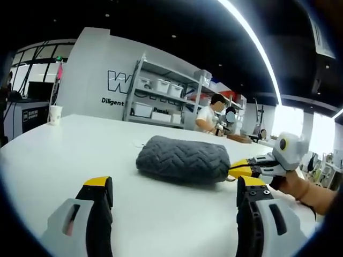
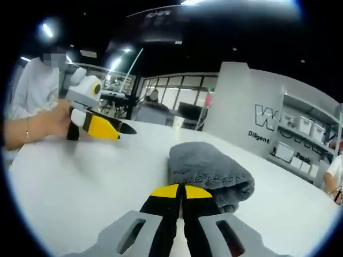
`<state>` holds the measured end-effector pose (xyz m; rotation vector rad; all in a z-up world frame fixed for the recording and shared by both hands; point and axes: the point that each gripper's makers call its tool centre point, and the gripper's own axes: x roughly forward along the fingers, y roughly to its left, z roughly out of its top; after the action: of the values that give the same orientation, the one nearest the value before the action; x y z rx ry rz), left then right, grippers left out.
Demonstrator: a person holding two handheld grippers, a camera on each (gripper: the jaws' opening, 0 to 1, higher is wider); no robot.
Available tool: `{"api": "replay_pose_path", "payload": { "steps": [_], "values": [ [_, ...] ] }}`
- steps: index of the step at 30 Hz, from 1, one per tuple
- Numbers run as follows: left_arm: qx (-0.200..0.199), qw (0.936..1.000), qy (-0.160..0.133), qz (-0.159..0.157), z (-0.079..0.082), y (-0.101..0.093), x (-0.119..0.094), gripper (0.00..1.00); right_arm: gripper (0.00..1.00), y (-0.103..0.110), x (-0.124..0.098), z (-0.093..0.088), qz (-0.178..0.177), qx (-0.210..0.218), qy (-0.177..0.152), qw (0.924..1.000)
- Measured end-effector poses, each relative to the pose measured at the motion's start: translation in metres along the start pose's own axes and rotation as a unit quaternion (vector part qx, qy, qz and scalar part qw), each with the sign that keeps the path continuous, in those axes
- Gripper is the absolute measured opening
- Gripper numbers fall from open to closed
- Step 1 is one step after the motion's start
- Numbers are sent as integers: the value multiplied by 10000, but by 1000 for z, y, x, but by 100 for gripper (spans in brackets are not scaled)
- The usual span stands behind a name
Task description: Open the folded towel by lifting each exposed corner and separating the folded layers until the towel lies flat within the target outline without major curled edges
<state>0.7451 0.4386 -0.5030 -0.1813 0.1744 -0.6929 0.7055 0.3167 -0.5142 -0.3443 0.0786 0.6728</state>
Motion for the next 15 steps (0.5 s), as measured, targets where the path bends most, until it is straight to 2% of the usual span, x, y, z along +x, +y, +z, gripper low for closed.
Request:
{"api": "replay_pose_path", "payload": {
  "steps": [2, 10, 15],
  "values": [
    [2, 10000, 16, 2, -1, 0, 0, 95, 0, 4, 3, 1, 2, -320, 49, 9995],
    [2, 10000, 33, 15, 0, 2, 1, 94, 0, 14, 9, 6, 206, -367, -66, 9991],
    [3, 10000, 32, 17, 0, 2, 0, 94, 0, 22, 18, 9, 332, -639, -78, 9974]
  ]
}}
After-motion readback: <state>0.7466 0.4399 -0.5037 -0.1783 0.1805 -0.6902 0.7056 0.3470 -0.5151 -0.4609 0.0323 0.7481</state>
